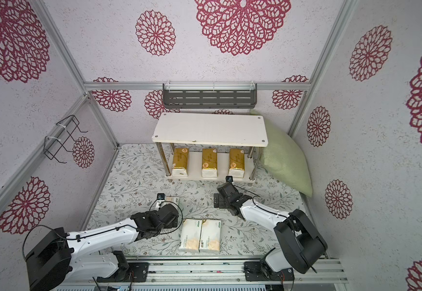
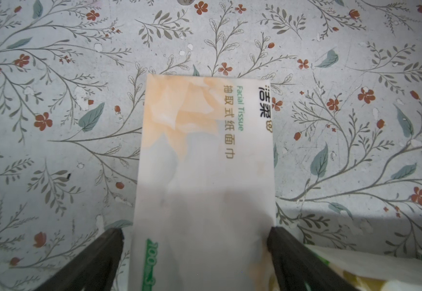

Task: Place the tissue boxes on the shelf by color
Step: Pick up the box of tissues from the center of the board.

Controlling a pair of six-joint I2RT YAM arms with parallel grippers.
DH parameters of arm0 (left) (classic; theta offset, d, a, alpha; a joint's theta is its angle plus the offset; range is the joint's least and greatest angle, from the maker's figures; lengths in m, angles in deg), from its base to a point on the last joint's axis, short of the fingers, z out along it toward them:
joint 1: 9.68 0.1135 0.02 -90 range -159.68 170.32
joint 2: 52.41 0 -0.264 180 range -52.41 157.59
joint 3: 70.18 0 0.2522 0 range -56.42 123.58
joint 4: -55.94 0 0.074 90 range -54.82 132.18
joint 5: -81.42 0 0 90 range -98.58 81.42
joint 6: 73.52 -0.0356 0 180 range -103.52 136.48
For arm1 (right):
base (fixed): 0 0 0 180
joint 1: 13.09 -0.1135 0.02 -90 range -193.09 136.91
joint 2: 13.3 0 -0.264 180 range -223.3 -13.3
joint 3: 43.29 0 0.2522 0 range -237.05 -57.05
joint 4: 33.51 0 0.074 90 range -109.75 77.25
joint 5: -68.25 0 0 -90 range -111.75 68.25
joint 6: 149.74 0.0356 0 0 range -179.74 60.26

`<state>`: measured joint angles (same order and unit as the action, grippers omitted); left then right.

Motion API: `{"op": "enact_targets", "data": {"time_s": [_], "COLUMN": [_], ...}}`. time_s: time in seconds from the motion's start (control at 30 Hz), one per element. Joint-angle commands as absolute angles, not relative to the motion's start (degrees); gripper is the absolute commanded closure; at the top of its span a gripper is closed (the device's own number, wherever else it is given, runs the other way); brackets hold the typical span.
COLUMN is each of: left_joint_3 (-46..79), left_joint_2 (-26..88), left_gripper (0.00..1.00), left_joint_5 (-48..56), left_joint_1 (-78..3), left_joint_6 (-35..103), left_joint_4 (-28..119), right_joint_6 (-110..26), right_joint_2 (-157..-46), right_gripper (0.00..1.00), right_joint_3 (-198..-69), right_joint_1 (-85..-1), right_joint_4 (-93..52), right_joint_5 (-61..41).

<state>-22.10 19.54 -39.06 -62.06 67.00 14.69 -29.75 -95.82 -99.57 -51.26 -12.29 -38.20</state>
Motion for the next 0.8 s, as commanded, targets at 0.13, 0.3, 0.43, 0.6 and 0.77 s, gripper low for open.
{"op": "enact_targets", "data": {"time_s": [0.13,0.3,0.43,0.6,0.77], "left_joint_3": [-22.3,-22.5,-23.1,-24.6,-25.2], "left_joint_2": [16.9,16.8,19.4,20.7,22.8], "left_gripper": [0.03,0.03,0.03,0.03,0.03], "left_joint_5": [-40.8,-41.9,-41.0,-40.7,-40.4], "left_joint_1": [-63.9,-64.7,-64.8,-64.8,-64.8], "left_joint_6": [68.3,68.4,68.9,69.2,68.5], "left_joint_4": [13.8,12.7,13.8,16.6,18.5], "right_joint_6": [-29.4,-29.4,-29.3,-29.3,-29.2], "right_joint_2": [-96.5,-96.6,-96.6,-96.2,-96.2], "right_gripper": [0.01,0.01,0.01,0.01,0.01], "right_joint_3": [-101.0,-100.9,-100.8,-100.6,-100.5], "right_joint_1": [-51.8,-51.9,-52.1,-52.1,-52.2], "right_joint_4": [-13.5,-13.8,-13.9,-13.8,-13.9], "right_joint_5": [-38.6,-38.6,-38.6,-39.0,-39.0]}}
